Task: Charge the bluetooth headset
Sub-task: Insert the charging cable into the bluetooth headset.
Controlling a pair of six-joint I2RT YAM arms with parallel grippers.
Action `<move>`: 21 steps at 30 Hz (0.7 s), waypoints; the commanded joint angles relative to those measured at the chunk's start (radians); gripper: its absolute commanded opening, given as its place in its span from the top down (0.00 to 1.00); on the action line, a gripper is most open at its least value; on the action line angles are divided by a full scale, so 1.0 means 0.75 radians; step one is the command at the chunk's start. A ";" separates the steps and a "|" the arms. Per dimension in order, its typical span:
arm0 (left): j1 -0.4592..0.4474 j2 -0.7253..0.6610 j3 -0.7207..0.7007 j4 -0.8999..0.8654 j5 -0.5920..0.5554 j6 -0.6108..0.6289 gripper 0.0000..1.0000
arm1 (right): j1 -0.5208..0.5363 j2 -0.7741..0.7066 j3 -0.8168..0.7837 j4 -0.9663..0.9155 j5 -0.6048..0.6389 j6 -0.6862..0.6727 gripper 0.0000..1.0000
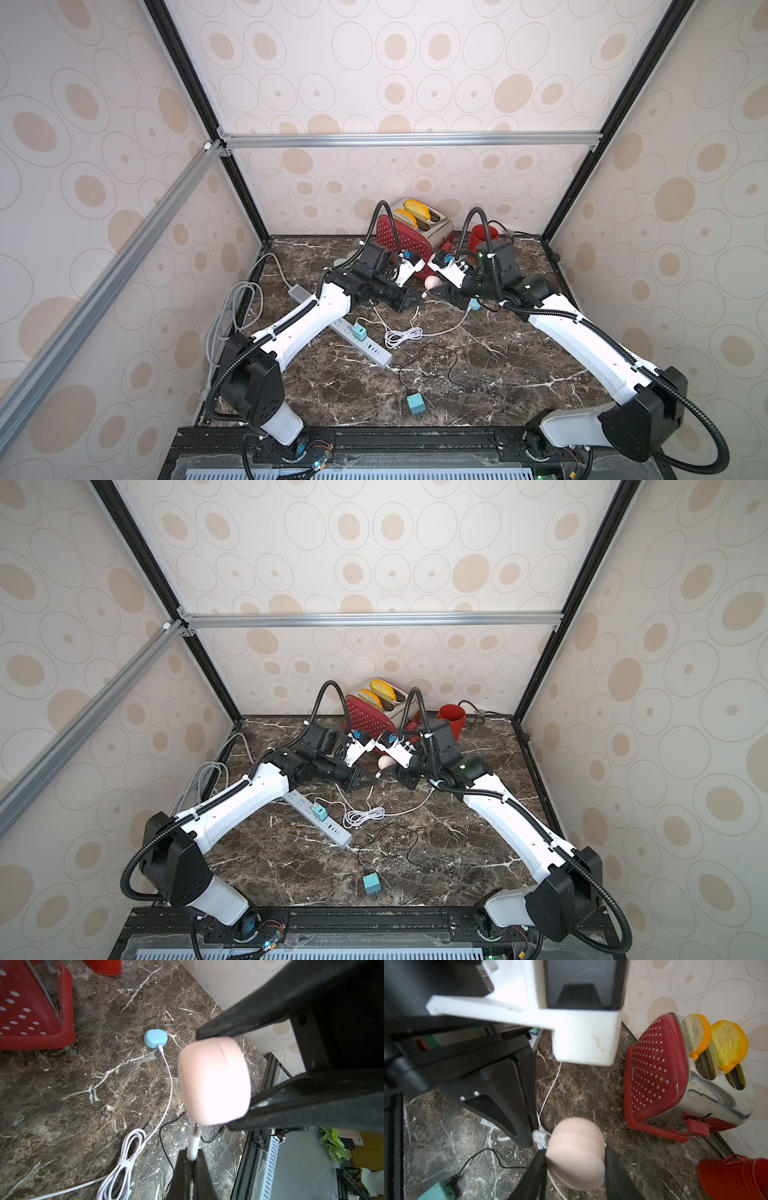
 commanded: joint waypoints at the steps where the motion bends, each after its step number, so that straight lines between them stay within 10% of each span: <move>1: -0.007 -0.006 0.057 0.006 0.018 0.016 1.00 | 0.017 0.003 0.019 0.043 0.055 0.009 0.81; 21: -0.008 0.013 0.076 -0.027 -0.015 0.026 1.00 | 0.022 0.020 0.056 -0.049 -0.072 -0.011 0.81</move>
